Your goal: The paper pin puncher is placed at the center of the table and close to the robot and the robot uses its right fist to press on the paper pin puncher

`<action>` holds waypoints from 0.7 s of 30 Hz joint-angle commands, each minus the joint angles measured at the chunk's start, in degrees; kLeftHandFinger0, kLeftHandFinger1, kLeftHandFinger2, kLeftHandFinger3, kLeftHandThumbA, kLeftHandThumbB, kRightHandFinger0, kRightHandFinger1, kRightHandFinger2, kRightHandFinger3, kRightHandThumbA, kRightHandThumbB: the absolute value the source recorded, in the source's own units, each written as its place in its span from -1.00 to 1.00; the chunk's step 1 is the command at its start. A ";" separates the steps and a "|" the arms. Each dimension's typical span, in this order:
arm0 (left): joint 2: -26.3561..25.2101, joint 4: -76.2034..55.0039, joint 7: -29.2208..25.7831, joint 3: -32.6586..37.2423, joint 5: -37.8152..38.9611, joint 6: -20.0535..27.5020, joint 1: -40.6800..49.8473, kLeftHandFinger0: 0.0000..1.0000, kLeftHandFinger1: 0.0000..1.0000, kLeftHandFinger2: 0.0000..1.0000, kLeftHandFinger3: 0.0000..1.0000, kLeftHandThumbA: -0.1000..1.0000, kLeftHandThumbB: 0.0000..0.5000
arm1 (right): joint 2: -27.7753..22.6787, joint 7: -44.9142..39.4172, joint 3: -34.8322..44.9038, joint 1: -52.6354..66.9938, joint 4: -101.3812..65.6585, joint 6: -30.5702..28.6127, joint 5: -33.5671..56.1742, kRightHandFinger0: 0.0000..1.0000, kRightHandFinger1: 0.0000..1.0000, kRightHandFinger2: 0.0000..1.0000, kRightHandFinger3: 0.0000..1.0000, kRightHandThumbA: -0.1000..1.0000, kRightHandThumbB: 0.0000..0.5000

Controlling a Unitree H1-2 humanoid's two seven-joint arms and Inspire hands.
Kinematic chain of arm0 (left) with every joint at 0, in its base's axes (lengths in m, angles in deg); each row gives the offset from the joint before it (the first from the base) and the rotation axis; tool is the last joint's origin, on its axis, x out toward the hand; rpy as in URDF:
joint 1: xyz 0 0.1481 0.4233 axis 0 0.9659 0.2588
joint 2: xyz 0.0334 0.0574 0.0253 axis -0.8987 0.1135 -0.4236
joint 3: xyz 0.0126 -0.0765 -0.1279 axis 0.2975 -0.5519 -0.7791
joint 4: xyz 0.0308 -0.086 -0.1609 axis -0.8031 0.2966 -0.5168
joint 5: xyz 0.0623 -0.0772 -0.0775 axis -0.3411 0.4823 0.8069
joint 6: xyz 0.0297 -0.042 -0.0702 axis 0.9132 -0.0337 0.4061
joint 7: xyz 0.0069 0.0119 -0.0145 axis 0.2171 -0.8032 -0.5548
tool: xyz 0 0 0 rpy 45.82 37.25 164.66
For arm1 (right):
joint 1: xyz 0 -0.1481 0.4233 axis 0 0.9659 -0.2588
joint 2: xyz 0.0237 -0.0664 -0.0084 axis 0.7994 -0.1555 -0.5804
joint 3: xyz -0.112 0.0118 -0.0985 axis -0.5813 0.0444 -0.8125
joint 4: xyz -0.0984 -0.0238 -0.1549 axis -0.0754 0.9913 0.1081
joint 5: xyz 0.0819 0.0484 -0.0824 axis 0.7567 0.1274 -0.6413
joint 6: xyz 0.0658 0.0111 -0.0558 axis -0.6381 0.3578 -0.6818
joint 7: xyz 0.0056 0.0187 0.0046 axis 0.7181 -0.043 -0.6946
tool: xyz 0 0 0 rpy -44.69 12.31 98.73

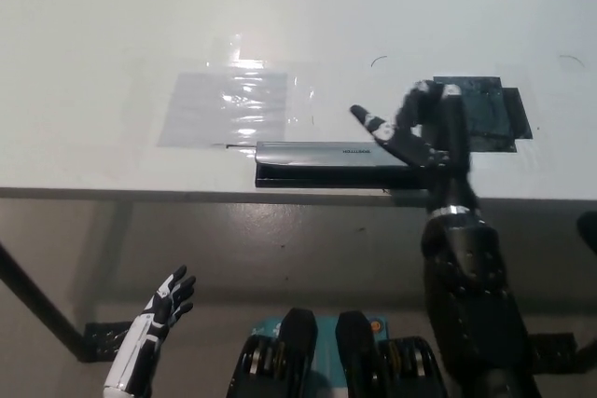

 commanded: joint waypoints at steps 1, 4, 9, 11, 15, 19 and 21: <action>-1.31 -2.32 0.84 -0.23 -0.55 1.10 -0.59 1.00 1.00 1.00 1.00 1.00 -0.21 | -4.94 -3.23 -1.36 8.75 -46.78 18.12 1.63 -1.00 -1.00 -1.00 -1.00 1.00 -0.42; -1.69 -2.18 1.02 -0.25 -0.64 1.23 -0.75 1.00 1.00 1.00 1.00 1.00 -0.16 | -7.33 -3.88 -0.42 16.67 -53.13 18.54 0.97 -1.00 -1.00 -1.00 -1.00 1.00 -0.45; -1.73 -1.91 1.13 -0.16 -0.66 1.29 -1.23 1.00 1.00 1.00 1.00 1.00 -0.20 | -10.78 -5.39 0.12 31.61 -54.57 10.61 4.56 -1.00 -1.00 -1.00 -1.00 1.00 -0.63; -1.70 -2.13 1.10 -0.16 -0.72 0.55 -1.26 1.00 1.00 1.00 1.00 1.00 -0.18 | -10.32 -5.01 0.01 36.73 -52.66 8.17 4.28 -1.00 -1.00 -1.00 -1.00 1.00 -0.62; -1.57 -1.92 1.16 -0.03 -0.64 1.10 -0.76 1.00 1.00 1.00 1.00 1.00 -0.19 | -8.85 -3.87 0.03 43.97 -46.22 4.85 5.55 -1.00 -1.00 -1.00 -1.00 1.00 -0.60; -1.46 -1.74 1.02 0.03 -0.84 1.47 -0.77 1.00 1.00 1.00 1.00 1.00 -0.19 | -8.79 -4.41 0.08 47.06 -39.33 4.31 8.01 -0.65 -0.75 -0.72 -0.71 1.00 -0.48; -1.42 -1.54 0.97 -0.05 -0.70 1.46 -1.09 1.00 1.00 1.00 1.00 1.00 -0.15 | -8.62 -3.67 0.13 47.23 -34.97 2.88 4.29 -0.08 -0.09 -0.01 0.00 1.00 -0.34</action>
